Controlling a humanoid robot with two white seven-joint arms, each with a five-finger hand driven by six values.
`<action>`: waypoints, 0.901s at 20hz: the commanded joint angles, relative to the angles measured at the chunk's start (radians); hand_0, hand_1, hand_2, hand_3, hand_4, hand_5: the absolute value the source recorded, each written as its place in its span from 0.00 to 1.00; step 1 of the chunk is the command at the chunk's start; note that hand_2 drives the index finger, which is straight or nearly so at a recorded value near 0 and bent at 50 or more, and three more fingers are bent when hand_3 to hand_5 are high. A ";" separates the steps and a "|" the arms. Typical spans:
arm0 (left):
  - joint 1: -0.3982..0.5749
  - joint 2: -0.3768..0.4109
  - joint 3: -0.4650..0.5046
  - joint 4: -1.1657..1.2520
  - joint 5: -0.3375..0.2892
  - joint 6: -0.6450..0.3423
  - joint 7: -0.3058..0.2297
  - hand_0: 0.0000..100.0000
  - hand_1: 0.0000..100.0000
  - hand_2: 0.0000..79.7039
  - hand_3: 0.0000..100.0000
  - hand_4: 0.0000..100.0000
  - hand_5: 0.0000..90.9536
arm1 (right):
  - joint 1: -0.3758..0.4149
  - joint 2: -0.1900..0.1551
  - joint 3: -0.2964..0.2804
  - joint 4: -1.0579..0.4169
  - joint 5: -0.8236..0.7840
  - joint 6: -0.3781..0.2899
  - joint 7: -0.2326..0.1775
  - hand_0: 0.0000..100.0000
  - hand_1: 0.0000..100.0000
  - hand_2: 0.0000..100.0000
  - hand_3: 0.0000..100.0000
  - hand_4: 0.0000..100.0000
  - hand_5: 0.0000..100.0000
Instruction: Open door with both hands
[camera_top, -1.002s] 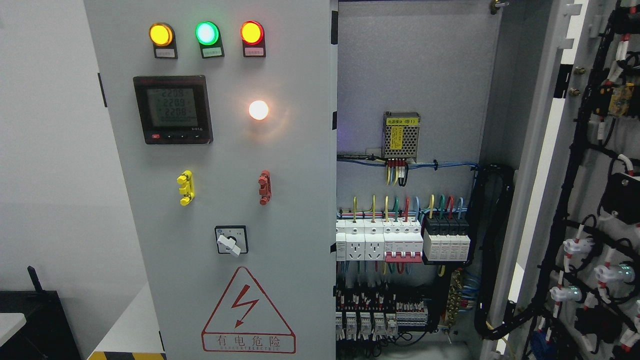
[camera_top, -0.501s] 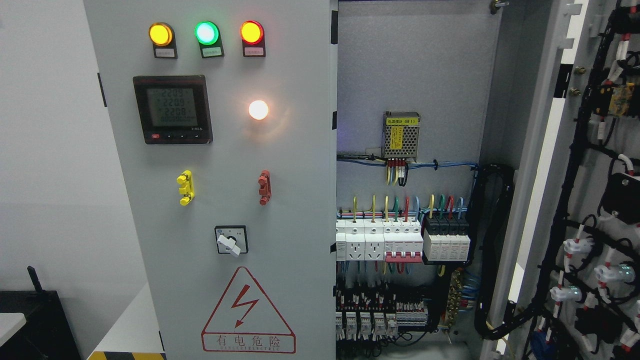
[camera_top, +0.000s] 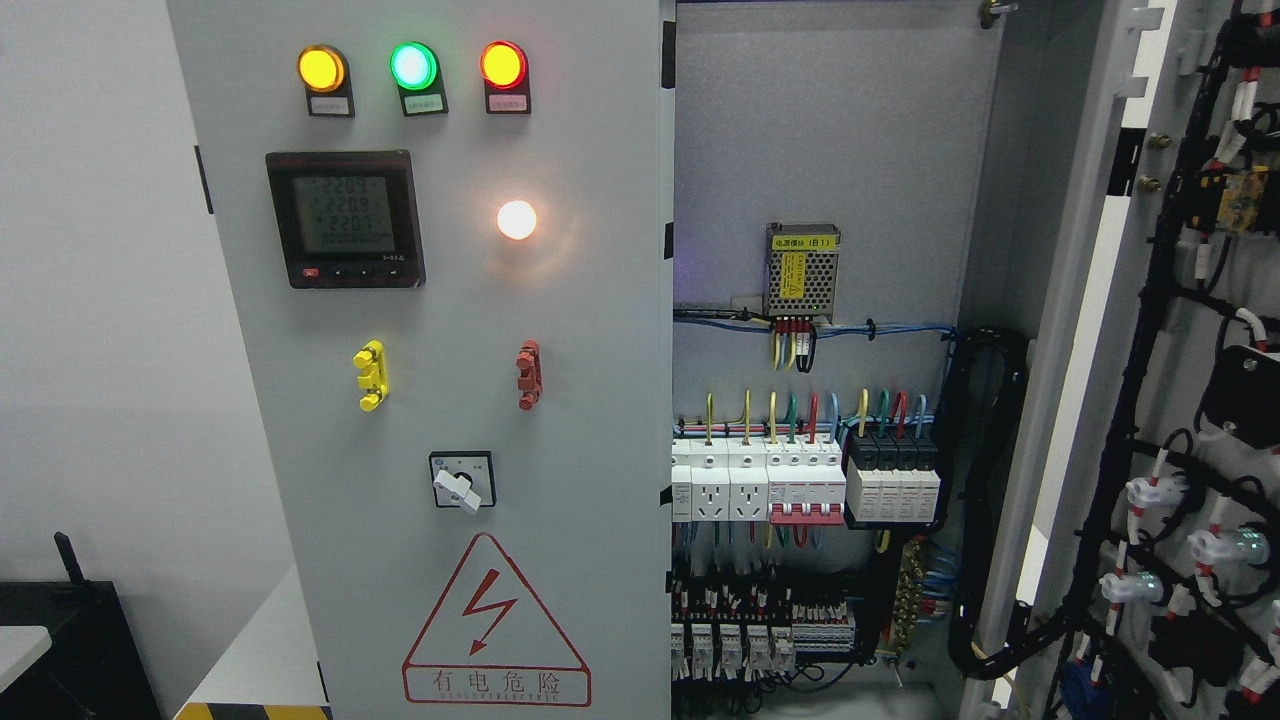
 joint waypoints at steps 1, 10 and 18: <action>-0.003 -0.033 -0.015 0.002 0.002 0.000 -0.001 0.00 0.00 0.00 0.00 0.03 0.00 | -0.166 0.005 0.009 -0.088 -0.001 0.001 -0.003 0.11 0.00 0.00 0.00 0.00 0.00; -0.003 -0.035 -0.015 0.008 0.002 0.000 -0.001 0.00 0.00 0.00 0.00 0.03 0.00 | -0.273 0.071 0.013 -0.074 -0.001 -0.001 0.000 0.11 0.00 0.00 0.00 0.00 0.00; -0.003 -0.036 -0.015 0.008 0.002 0.000 -0.001 0.00 0.00 0.00 0.00 0.03 0.00 | -0.372 0.078 0.019 -0.055 -0.001 0.108 -0.003 0.11 0.00 0.00 0.00 0.00 0.00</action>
